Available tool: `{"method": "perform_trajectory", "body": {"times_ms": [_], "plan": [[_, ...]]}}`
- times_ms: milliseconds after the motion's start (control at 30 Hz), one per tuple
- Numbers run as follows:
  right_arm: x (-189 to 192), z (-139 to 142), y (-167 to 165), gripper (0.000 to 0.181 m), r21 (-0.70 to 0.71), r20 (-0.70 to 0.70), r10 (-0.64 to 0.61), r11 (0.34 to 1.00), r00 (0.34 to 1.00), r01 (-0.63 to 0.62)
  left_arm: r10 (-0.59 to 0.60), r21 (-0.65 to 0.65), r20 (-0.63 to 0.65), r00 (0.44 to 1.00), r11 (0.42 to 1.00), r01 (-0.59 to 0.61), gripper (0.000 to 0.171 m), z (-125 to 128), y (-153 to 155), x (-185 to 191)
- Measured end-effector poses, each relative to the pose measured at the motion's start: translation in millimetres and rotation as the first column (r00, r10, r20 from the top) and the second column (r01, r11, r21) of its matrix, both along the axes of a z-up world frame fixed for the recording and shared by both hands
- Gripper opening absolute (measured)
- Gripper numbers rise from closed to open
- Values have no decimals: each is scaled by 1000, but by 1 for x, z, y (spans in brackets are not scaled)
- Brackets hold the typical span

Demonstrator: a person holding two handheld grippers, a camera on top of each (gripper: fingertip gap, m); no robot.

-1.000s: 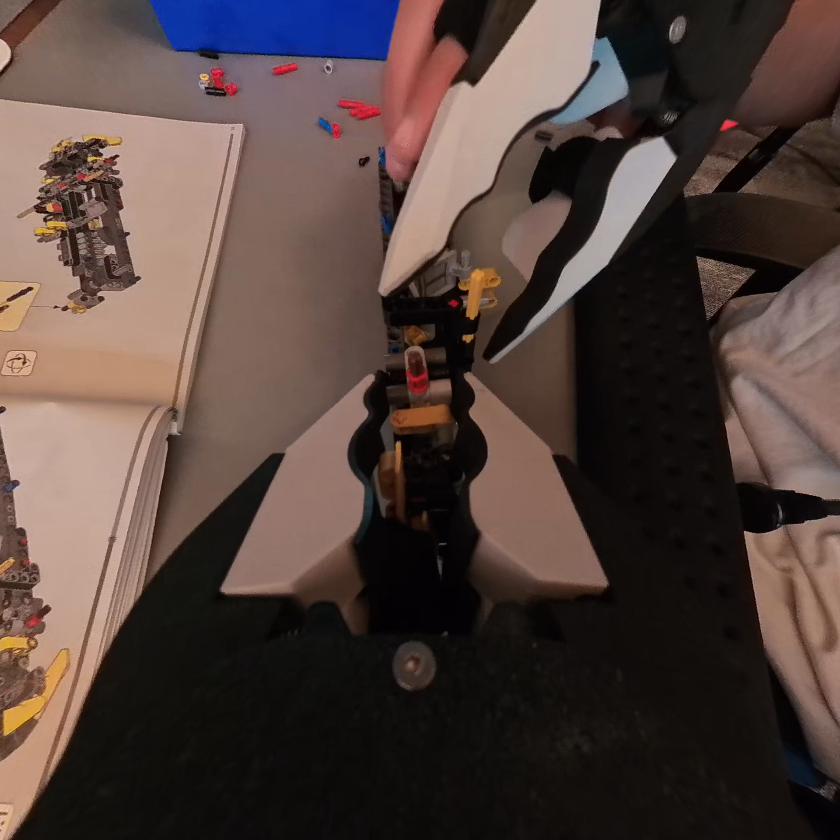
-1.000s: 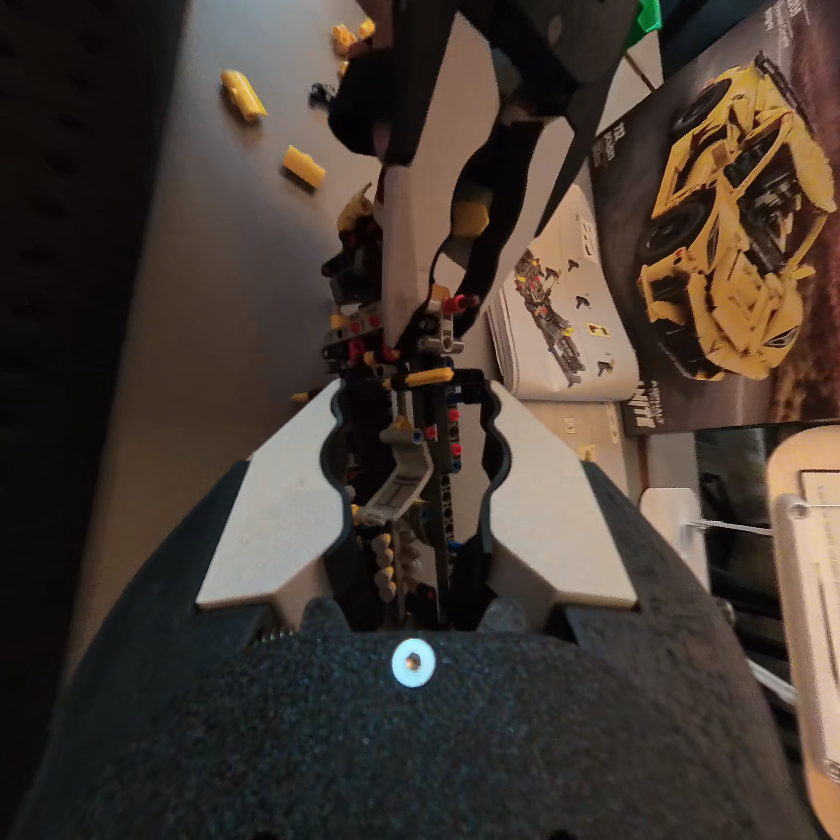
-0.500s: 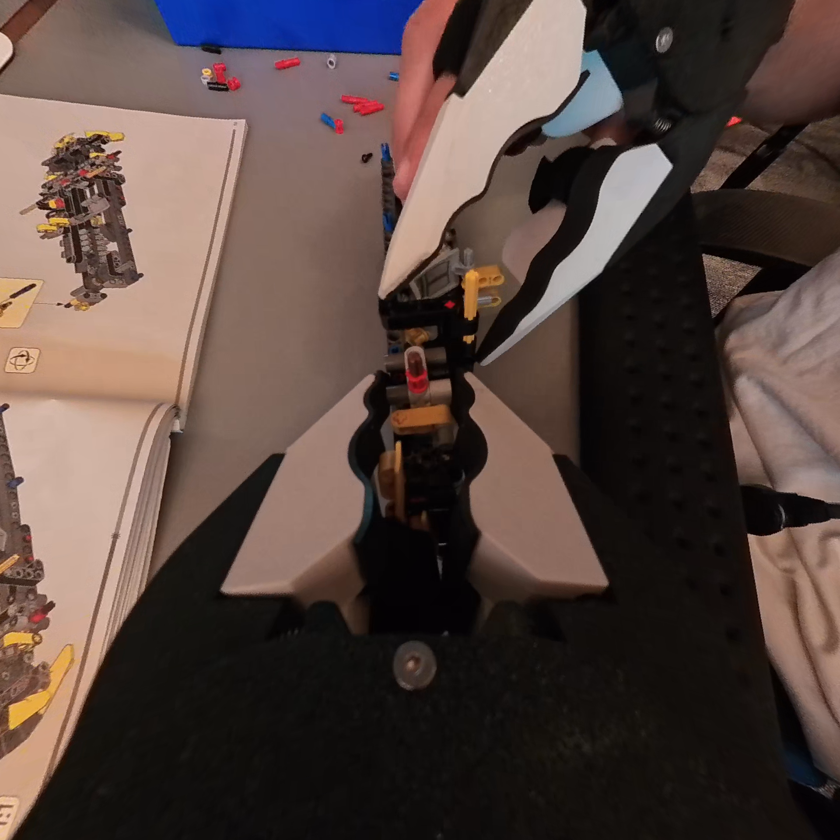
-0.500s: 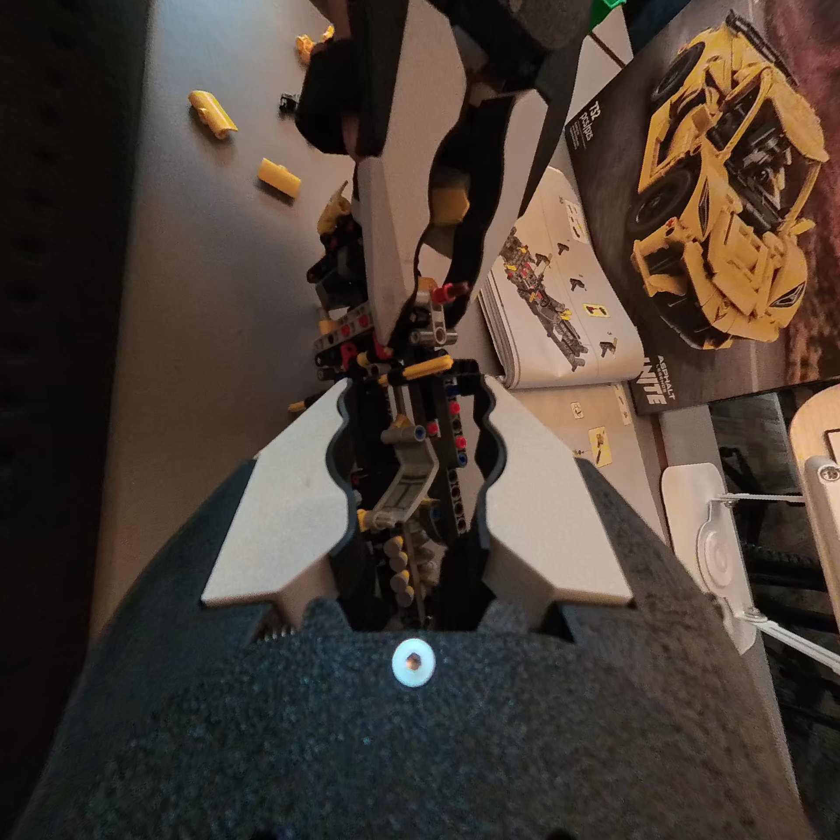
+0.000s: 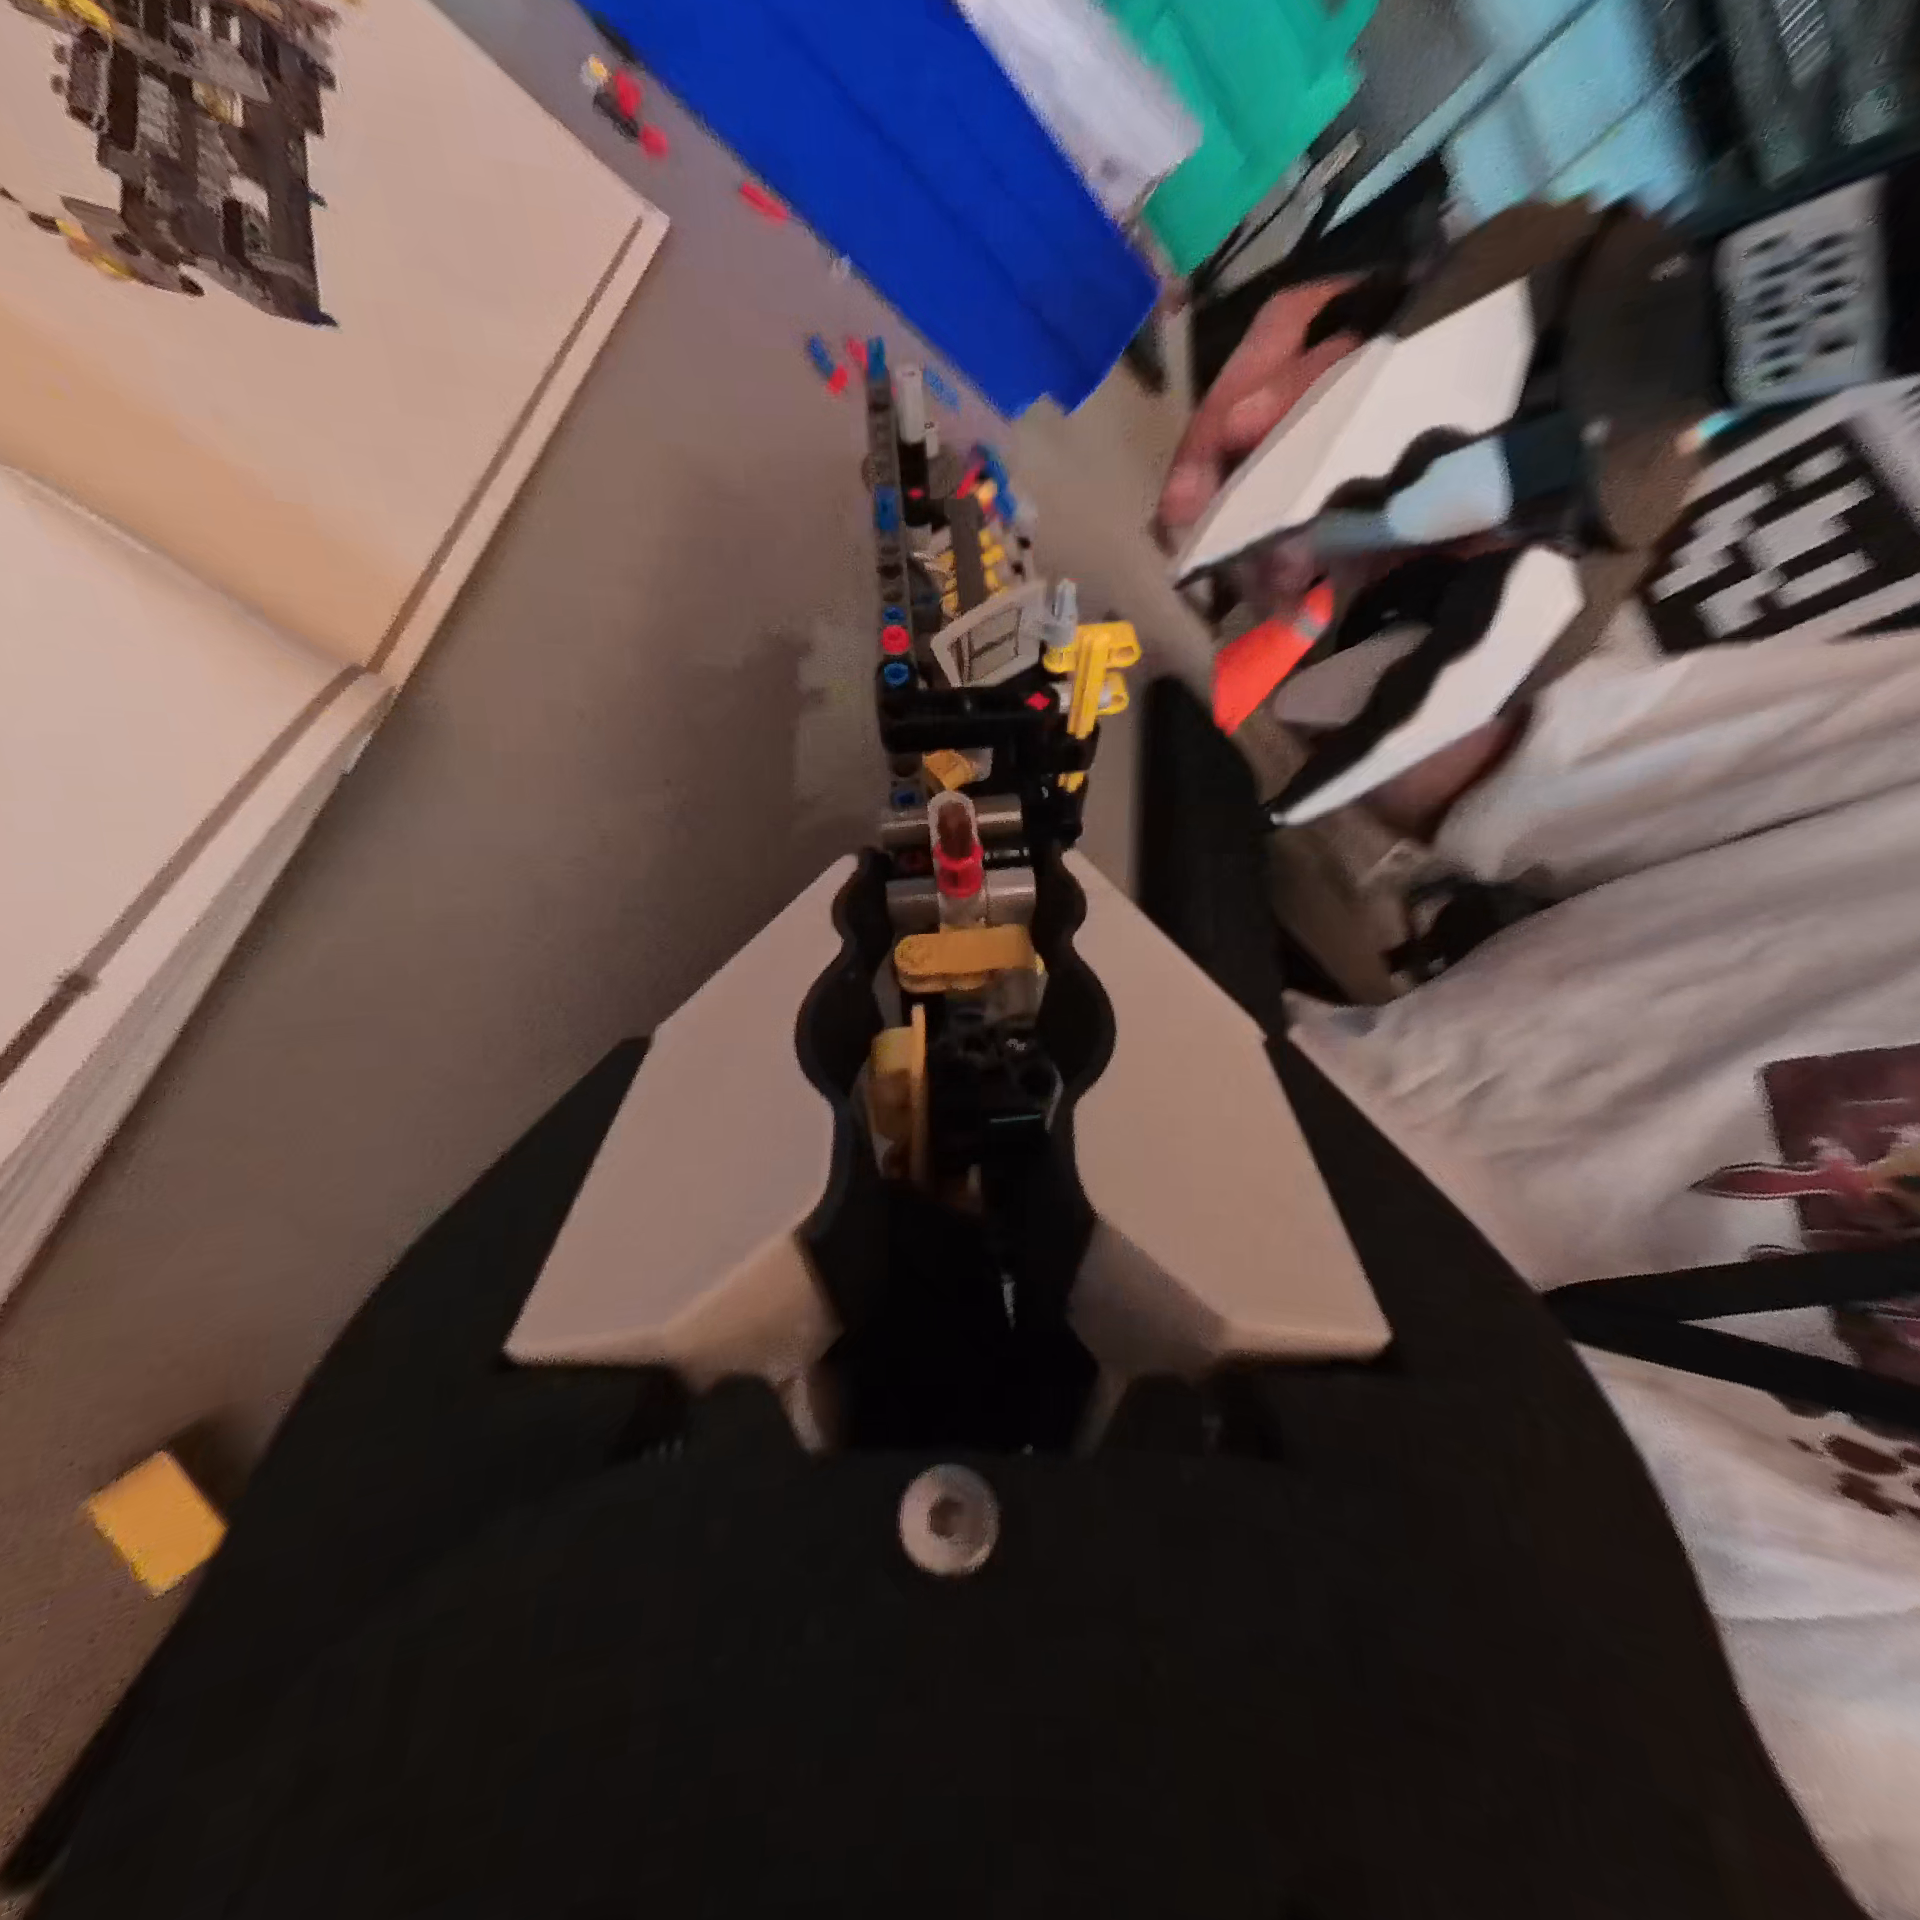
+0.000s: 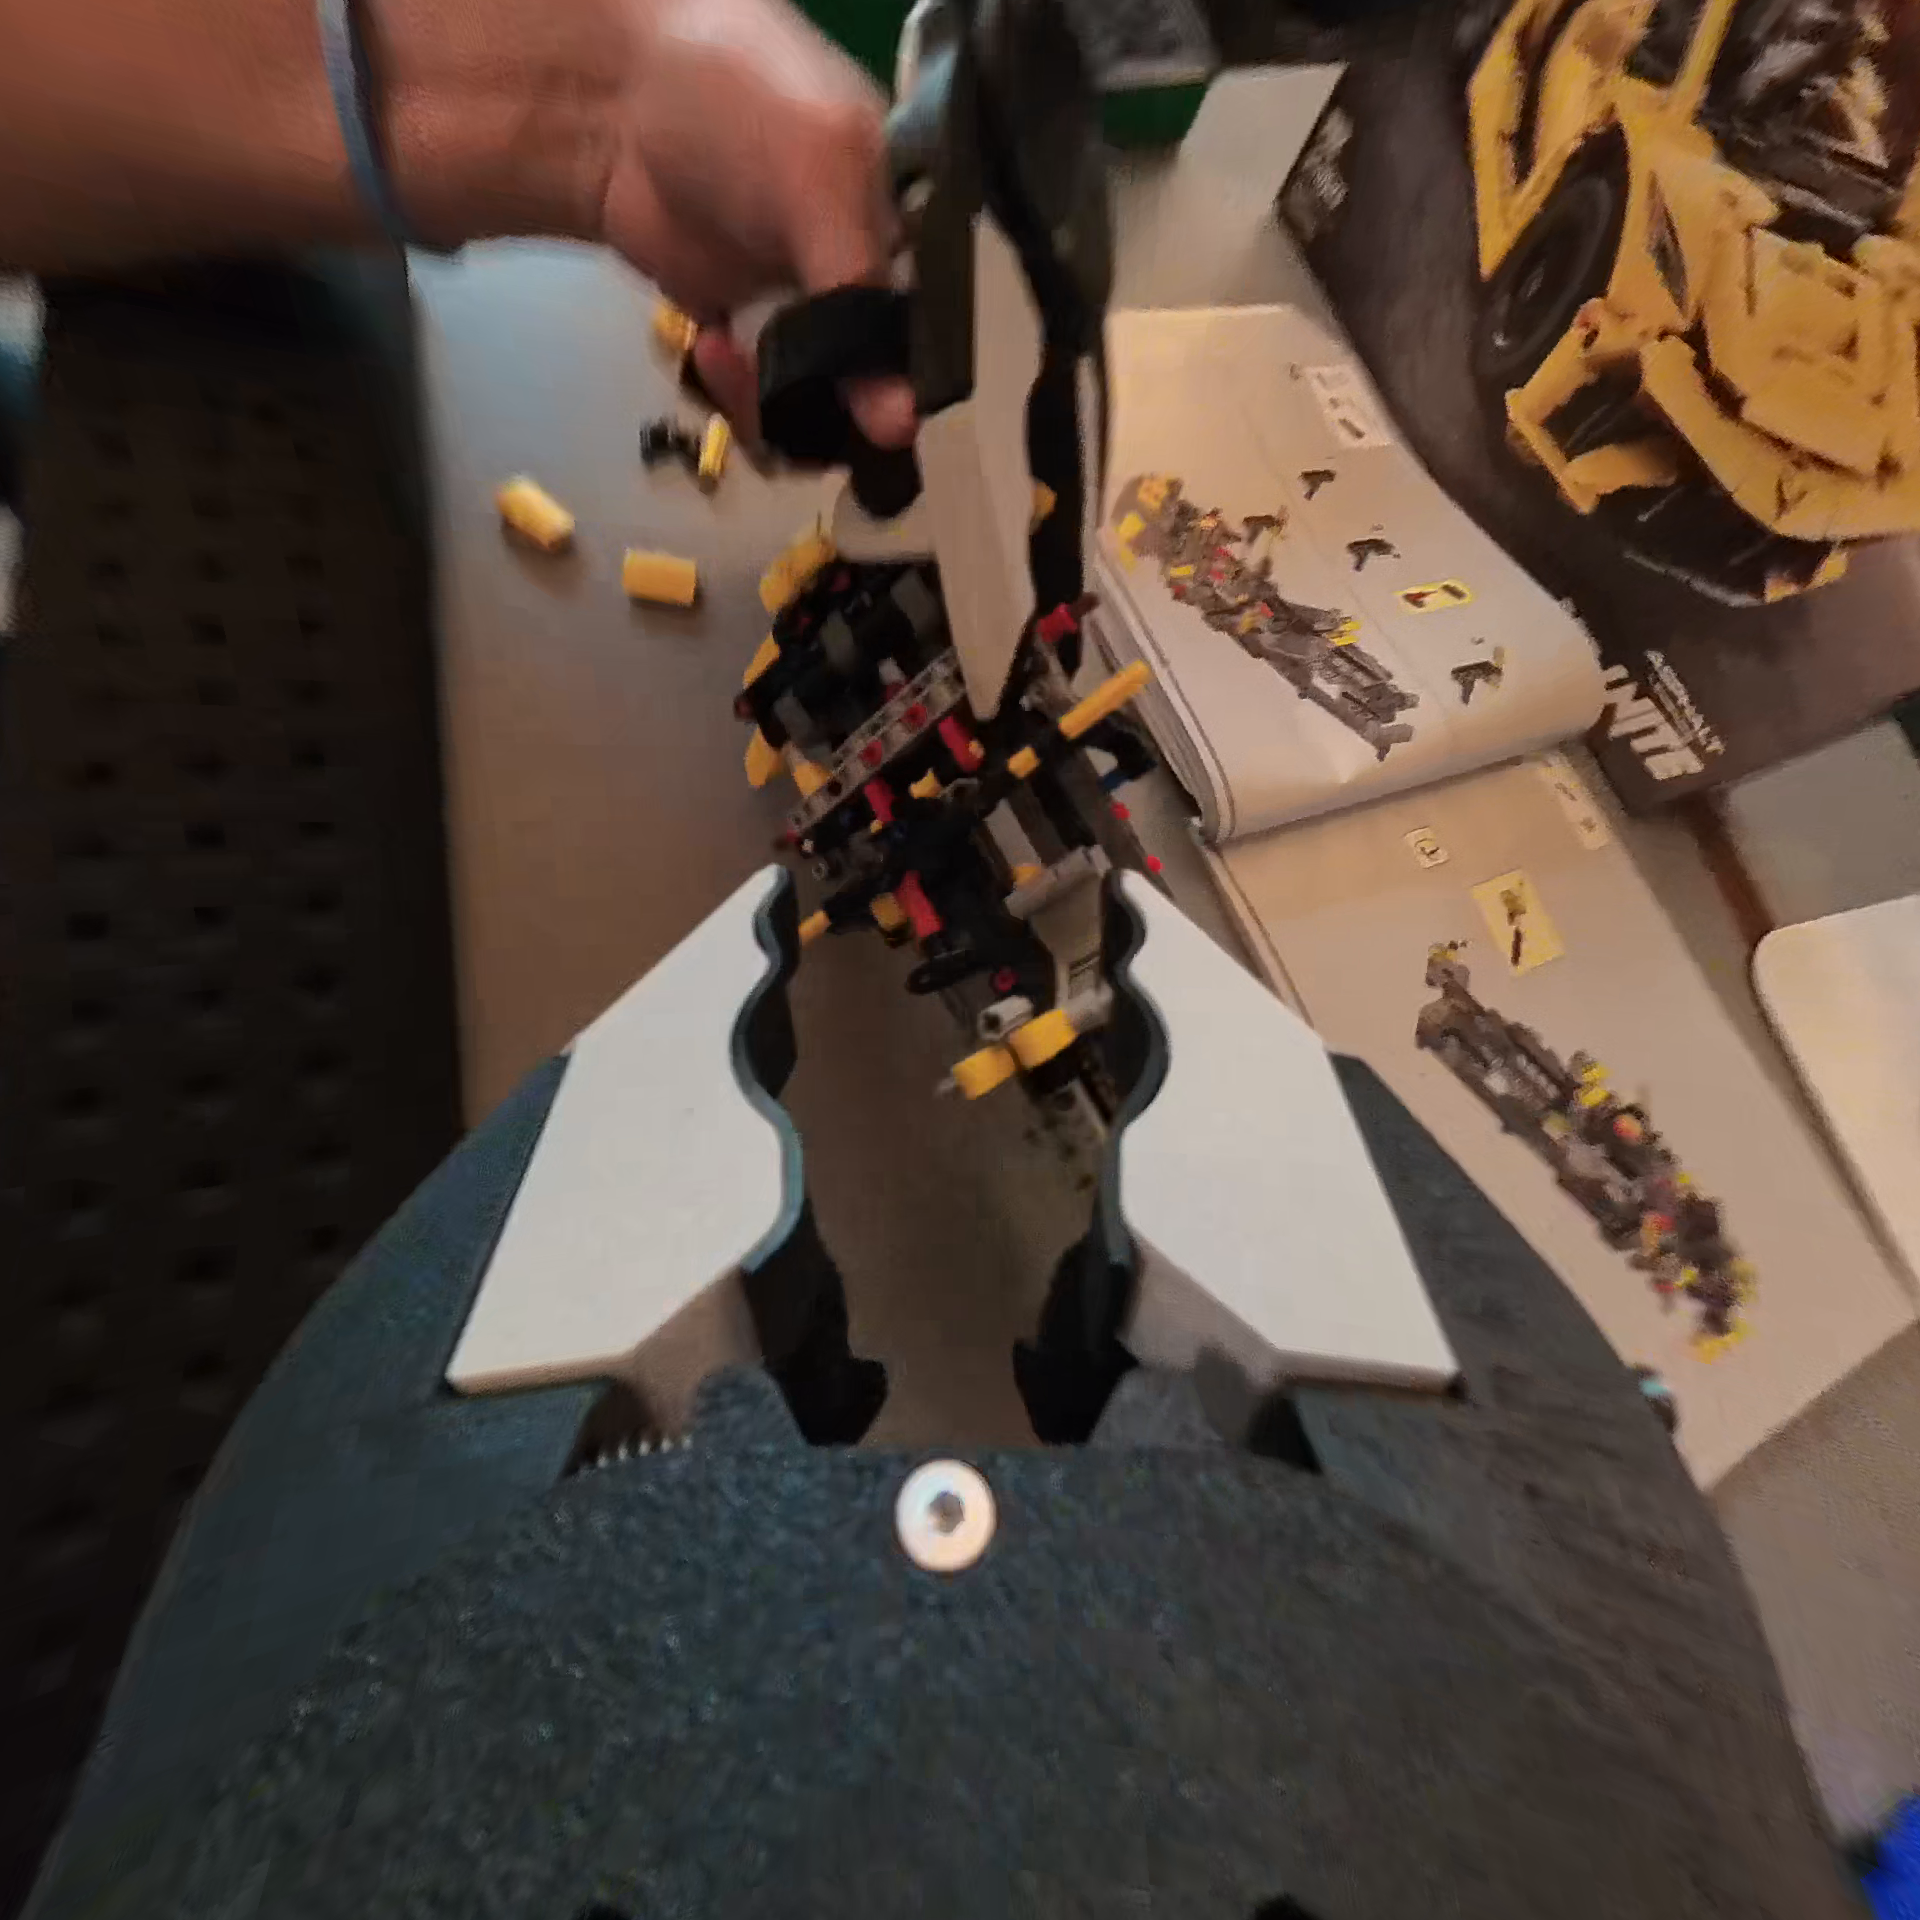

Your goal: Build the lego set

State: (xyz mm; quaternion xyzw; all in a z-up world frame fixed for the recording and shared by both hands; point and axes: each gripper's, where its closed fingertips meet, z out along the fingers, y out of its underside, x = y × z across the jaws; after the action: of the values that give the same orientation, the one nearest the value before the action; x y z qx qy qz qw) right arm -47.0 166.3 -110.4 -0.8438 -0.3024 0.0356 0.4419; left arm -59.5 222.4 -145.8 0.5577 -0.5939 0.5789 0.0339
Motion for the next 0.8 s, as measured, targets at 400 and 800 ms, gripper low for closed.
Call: {"method": "perform_trajectory", "body": {"times_ms": [400, 800], "plan": [[39, 44, -14, 65, 106, -927, -98, 858, 363, 502, 252, -357, 460, 851, 930, -83, 23, 97, 6, 3], [14, 72, 8, 47, 228, -954, 138, 910, 267, 347, 346, -379, 564, 749, 915, -137, 24, 104, -27, 10]]}}
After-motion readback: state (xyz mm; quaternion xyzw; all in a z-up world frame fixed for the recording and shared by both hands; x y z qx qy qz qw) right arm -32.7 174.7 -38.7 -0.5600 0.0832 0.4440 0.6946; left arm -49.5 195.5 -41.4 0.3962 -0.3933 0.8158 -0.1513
